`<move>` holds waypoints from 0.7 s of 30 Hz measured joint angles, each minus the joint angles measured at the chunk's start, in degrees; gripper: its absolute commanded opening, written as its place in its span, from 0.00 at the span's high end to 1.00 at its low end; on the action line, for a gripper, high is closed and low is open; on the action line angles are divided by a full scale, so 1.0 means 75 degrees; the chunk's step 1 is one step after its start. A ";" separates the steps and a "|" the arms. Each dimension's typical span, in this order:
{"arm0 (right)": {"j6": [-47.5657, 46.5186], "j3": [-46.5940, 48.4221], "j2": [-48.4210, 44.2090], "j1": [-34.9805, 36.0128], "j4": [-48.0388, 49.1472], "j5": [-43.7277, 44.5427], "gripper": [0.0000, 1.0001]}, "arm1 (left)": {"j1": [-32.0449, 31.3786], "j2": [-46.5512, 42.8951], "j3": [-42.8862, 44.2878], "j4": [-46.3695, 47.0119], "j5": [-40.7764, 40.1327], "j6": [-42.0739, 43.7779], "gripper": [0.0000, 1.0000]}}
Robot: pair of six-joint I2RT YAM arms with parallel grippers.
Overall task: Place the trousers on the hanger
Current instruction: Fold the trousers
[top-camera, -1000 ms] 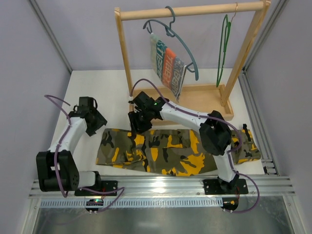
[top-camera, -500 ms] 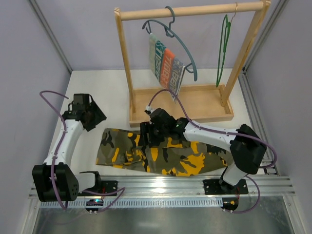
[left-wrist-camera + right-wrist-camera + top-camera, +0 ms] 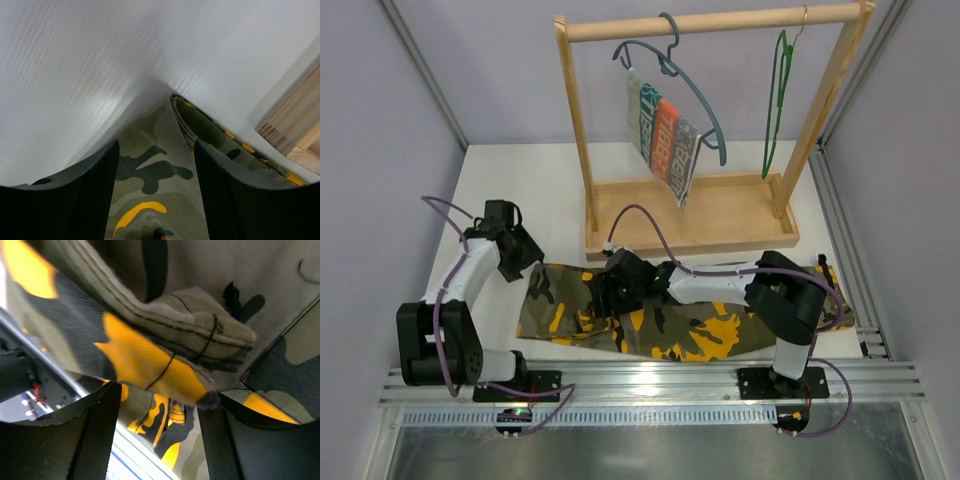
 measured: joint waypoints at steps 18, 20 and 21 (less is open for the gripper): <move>0.0460 -0.0373 0.0070 0.0414 0.0122 0.0589 0.96 | 0.0149 0.1469 -0.0356 0.0274 -0.0577 -0.0181 0.37; 0.0548 -0.0463 -0.0108 0.0495 0.0038 0.0761 0.96 | 0.0149 0.1472 -0.0338 0.0268 -0.0600 -0.0187 0.37; 0.0586 -0.0519 -0.0251 0.0560 -0.0044 0.0868 0.96 | 0.0149 0.1472 -0.0315 0.0256 -0.0606 -0.0189 0.37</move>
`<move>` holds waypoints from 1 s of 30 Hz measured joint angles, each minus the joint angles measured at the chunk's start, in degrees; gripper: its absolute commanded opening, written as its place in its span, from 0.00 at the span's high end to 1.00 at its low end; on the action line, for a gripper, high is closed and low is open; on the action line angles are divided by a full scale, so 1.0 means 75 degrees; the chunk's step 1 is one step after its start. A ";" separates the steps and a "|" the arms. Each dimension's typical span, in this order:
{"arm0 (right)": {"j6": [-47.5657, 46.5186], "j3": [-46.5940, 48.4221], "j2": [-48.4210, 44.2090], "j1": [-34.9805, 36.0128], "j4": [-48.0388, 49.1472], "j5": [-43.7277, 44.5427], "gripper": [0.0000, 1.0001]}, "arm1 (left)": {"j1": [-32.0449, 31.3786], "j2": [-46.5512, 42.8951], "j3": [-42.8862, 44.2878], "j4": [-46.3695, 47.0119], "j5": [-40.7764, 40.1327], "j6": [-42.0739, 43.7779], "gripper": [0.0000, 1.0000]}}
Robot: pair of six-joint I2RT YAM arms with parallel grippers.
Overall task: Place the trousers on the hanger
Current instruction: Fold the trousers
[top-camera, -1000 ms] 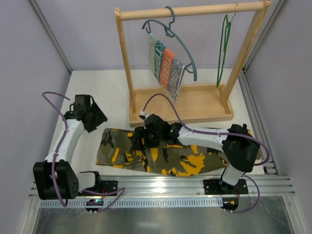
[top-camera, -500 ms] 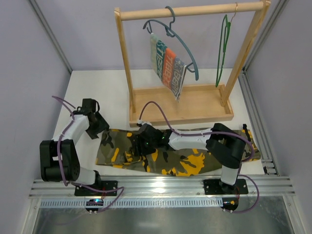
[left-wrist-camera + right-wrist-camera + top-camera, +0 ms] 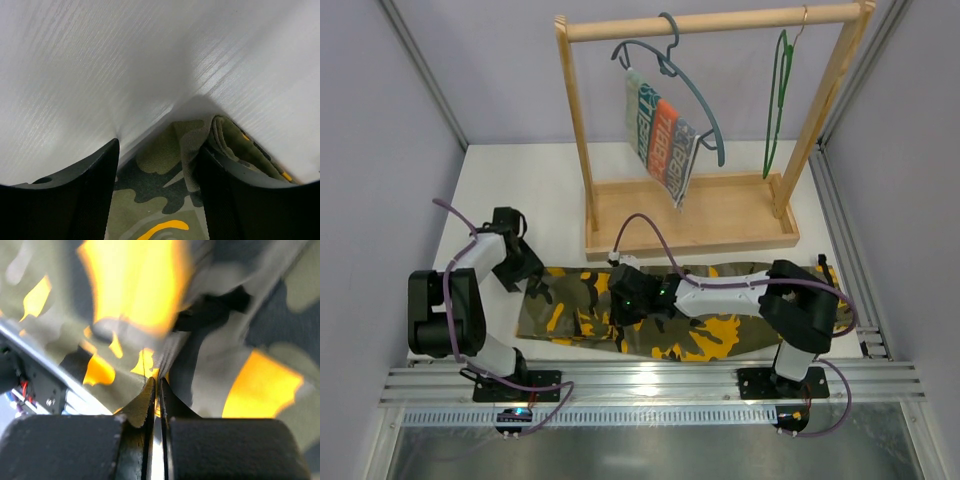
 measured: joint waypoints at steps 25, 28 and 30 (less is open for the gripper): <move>0.1408 -0.1513 -0.2066 0.0775 -0.0023 0.1253 0.28 | 0.0009 -0.1224 0.0909 -0.0539 -0.0009 0.0595 0.33; 0.1480 -0.1550 -0.2028 0.0618 0.0545 0.1259 0.29 | 0.0012 -0.1221 0.0912 -0.0571 0.0006 0.0667 0.33; 0.1556 -0.1550 -0.1912 0.0557 0.0851 0.1294 0.28 | 0.0012 -0.1221 0.0912 -0.0583 0.0006 0.0685 0.33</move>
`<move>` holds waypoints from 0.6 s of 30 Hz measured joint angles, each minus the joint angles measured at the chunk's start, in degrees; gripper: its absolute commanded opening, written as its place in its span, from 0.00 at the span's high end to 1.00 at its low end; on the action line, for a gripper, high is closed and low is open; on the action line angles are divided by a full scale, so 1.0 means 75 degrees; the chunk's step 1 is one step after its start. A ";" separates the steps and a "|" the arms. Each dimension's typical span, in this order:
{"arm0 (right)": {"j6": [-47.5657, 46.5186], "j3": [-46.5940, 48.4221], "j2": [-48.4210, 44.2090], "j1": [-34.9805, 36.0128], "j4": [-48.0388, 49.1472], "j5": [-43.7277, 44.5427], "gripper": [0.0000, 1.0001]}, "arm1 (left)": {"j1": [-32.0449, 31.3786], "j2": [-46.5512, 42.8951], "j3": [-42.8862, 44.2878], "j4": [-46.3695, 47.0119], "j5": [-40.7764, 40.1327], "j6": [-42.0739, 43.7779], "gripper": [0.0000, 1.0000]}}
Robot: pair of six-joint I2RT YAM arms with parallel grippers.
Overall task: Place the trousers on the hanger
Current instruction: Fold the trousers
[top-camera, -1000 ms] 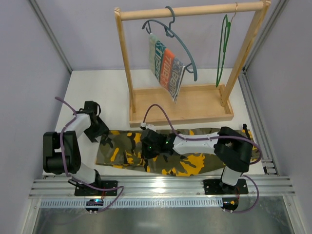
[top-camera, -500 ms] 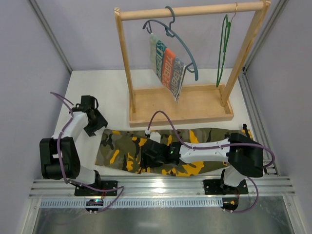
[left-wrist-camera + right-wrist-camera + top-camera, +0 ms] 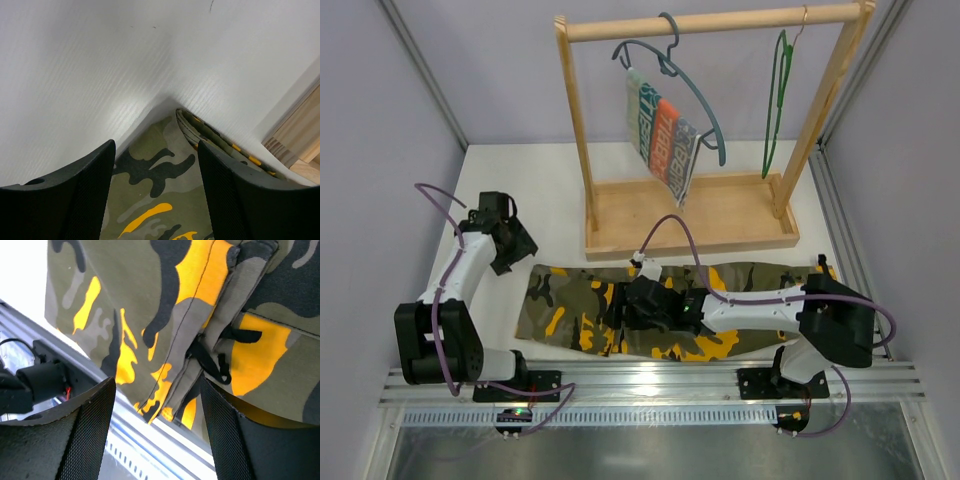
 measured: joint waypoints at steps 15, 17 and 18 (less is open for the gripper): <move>0.0615 0.0230 0.1020 -0.0003 -0.0172 0.0632 0.28 | 0.0003 -0.0219 -0.0026 0.0128 0.0140 0.0140 0.29; 0.0615 0.0114 0.1020 -0.0003 0.0154 0.0615 0.28 | 0.0003 -0.0219 -0.0026 0.0128 0.0213 0.0140 0.29; 0.0615 0.0055 0.1020 -0.0003 0.0309 0.0606 0.28 | 0.0003 -0.0219 -0.0026 0.0143 0.0256 0.0137 0.29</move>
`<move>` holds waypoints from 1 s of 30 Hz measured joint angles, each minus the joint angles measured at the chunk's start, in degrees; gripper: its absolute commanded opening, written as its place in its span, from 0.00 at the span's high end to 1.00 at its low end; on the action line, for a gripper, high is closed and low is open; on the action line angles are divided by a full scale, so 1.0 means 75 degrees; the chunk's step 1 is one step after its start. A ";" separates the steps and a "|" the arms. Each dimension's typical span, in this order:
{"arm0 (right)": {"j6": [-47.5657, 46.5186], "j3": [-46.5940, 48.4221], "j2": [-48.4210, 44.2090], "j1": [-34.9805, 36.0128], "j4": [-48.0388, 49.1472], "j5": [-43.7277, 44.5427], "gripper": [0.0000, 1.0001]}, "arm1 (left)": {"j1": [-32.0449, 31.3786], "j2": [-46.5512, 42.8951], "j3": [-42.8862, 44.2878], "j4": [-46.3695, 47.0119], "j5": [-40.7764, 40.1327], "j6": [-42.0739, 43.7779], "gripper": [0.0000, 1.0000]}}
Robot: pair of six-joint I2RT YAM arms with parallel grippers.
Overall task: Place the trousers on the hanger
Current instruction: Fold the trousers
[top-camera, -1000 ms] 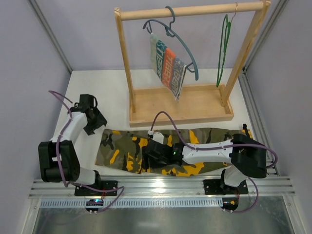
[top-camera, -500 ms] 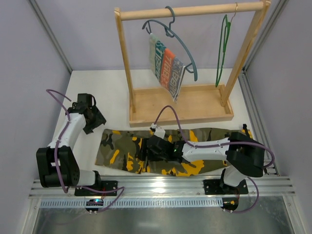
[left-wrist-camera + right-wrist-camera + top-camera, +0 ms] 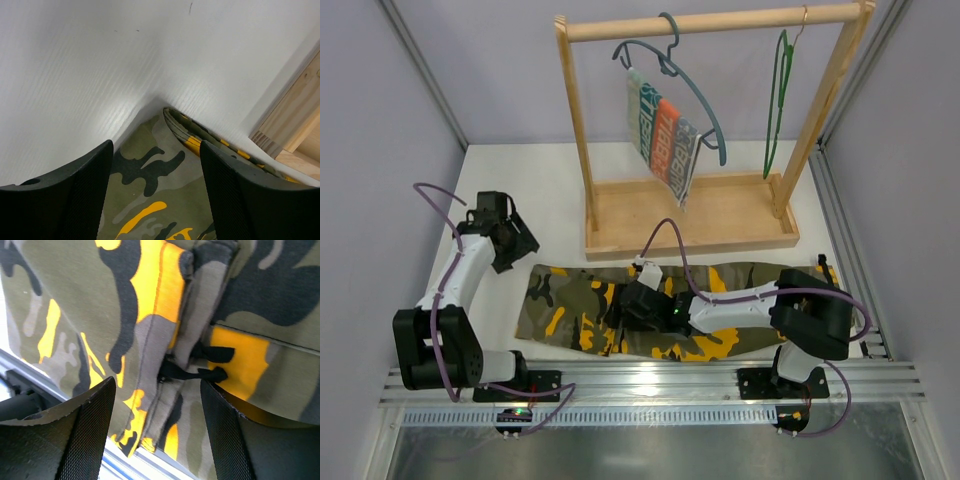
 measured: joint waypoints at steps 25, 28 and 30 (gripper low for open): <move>-0.0597 0.0172 -0.0181 -0.0044 -0.0140 0.0256 0.96 | 0.0114 -0.0204 -0.0297 0.0315 0.0828 0.0032 0.28; -0.0909 0.0149 -0.1332 -0.0396 -0.1186 0.0204 0.96 | 0.0114 -0.0326 -0.0297 0.0318 0.1049 0.0128 0.26; -0.1107 0.0023 -0.2081 -0.0746 -0.1676 0.0143 0.96 | 0.0087 -0.0414 -0.0306 0.0318 0.1247 0.0192 0.24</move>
